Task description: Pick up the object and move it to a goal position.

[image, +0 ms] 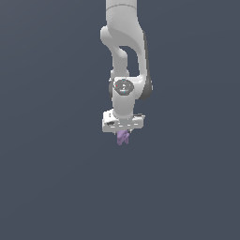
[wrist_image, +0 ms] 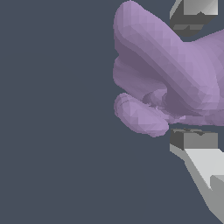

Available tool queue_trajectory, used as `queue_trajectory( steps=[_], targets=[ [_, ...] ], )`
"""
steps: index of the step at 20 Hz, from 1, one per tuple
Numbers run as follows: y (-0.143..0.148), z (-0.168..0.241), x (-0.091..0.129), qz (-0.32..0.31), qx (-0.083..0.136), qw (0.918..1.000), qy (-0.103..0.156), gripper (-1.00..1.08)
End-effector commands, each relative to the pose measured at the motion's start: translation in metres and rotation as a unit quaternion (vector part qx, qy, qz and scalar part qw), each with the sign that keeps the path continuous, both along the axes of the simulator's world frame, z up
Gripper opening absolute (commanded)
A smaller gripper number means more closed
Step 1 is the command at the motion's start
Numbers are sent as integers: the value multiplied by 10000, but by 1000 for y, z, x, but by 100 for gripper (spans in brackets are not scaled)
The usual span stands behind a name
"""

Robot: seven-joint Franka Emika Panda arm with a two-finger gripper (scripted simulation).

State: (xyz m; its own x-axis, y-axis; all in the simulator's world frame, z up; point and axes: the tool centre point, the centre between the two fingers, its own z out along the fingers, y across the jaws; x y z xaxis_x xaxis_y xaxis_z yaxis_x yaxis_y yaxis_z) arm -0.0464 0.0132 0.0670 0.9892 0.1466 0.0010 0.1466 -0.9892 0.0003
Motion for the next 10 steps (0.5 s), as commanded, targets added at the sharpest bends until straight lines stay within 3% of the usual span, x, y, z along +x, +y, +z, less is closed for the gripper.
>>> queue_trajectory(
  steps=[1, 10],
  targets=[
    [0, -1, 0, 3, 1, 10000, 5, -100],
    [-15, 17, 5, 2, 0, 10000, 0, -100]
  ],
)
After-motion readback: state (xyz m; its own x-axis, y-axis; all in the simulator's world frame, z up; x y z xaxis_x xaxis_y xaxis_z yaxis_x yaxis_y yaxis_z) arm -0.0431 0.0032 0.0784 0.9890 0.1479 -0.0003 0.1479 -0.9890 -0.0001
